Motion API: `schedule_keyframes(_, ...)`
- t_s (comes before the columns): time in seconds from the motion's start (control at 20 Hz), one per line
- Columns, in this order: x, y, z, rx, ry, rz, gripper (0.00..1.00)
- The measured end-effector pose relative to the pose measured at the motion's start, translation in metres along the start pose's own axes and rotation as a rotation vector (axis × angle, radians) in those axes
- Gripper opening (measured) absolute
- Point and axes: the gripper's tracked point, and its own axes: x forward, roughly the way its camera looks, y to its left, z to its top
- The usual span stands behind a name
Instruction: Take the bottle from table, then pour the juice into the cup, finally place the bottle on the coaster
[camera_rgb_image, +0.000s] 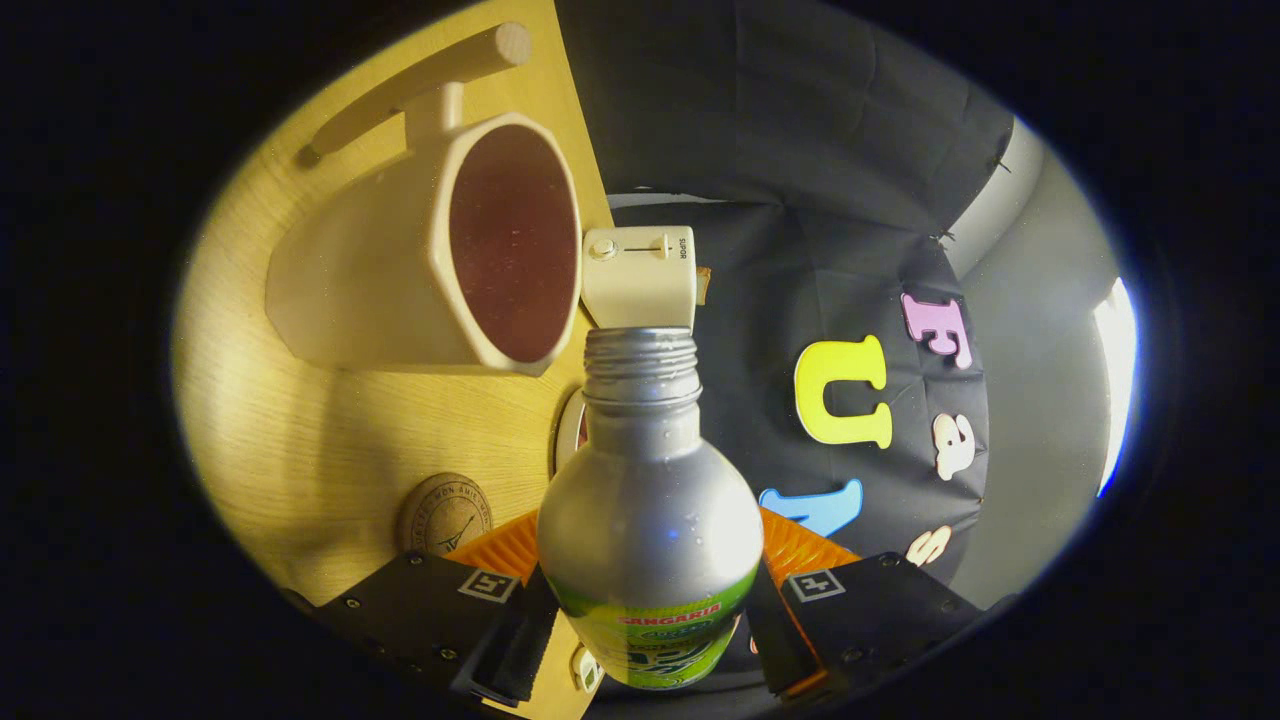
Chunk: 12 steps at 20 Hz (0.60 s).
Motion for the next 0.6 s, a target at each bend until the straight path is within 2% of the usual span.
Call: schedule_keyframes(0.6, 0.0011, -0.0051, -0.0036, -0.101, -0.008, -0.037, 0.82)
